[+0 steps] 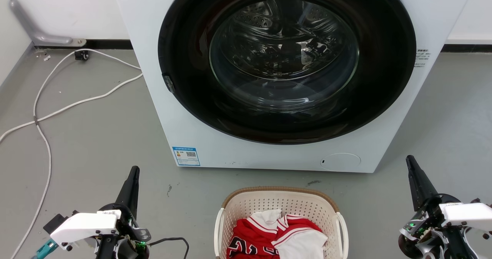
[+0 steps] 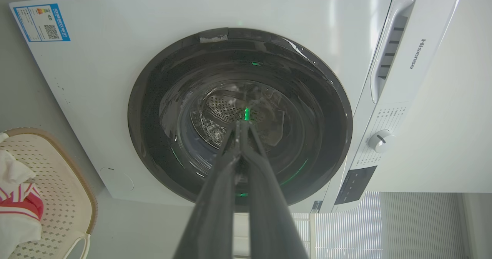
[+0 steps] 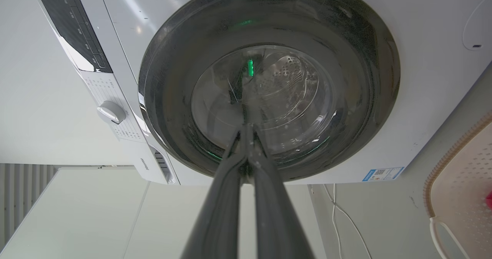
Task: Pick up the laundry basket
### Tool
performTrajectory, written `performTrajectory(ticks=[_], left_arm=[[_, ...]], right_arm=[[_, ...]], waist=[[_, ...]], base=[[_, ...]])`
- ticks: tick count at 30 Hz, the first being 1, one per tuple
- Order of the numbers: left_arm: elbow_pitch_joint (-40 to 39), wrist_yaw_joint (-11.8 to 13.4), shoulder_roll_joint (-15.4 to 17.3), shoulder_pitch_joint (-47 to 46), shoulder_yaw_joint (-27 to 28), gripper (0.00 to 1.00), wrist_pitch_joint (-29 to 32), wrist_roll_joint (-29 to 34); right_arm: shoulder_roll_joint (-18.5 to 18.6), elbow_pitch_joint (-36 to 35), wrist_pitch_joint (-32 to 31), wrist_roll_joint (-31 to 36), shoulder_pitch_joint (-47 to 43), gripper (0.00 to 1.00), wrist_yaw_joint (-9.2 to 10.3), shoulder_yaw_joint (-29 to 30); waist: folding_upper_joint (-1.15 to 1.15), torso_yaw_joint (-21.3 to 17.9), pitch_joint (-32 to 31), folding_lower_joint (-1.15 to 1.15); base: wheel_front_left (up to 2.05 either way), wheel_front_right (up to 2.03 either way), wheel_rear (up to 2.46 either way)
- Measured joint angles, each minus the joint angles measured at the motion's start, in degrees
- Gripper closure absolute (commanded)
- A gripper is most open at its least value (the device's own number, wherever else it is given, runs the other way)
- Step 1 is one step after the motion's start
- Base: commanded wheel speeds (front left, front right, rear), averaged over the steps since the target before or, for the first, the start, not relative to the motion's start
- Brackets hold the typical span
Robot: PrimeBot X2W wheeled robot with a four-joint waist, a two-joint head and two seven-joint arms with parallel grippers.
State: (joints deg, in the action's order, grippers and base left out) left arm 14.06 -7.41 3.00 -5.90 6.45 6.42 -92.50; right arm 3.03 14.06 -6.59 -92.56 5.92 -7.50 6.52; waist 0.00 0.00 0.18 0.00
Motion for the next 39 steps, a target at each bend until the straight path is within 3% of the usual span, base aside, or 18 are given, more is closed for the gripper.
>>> performTrajectory(ticks=[32,33,39], left_arm=[[0.0,0.0,0.0,0.0,0.1,1.00,0.1,0.0],[0.2,0.0,0.0,0.1,0.0,0.00,0.0,0.0],[2.3,0.2,-0.3,2.5,-0.4,0.00,-0.5,0.0]], right_arm=[[0.0,0.0,0.0,0.0,0.0,1.00,0.00,0.0],[0.0,0.1,0.0,0.0,-0.1,0.00,0.00,0.0],[-0.3,2.3,0.5,0.0,-2.6,0.00,0.02,-0.2]], waist=[[0.00,0.0,0.0,0.00],[0.00,0.0,0.0,0.00],[0.00,0.0,0.0,0.00]], base=[[0.00,0.00,0.00],[0.00,0.00,0.00],[0.00,0.00,0.00]])
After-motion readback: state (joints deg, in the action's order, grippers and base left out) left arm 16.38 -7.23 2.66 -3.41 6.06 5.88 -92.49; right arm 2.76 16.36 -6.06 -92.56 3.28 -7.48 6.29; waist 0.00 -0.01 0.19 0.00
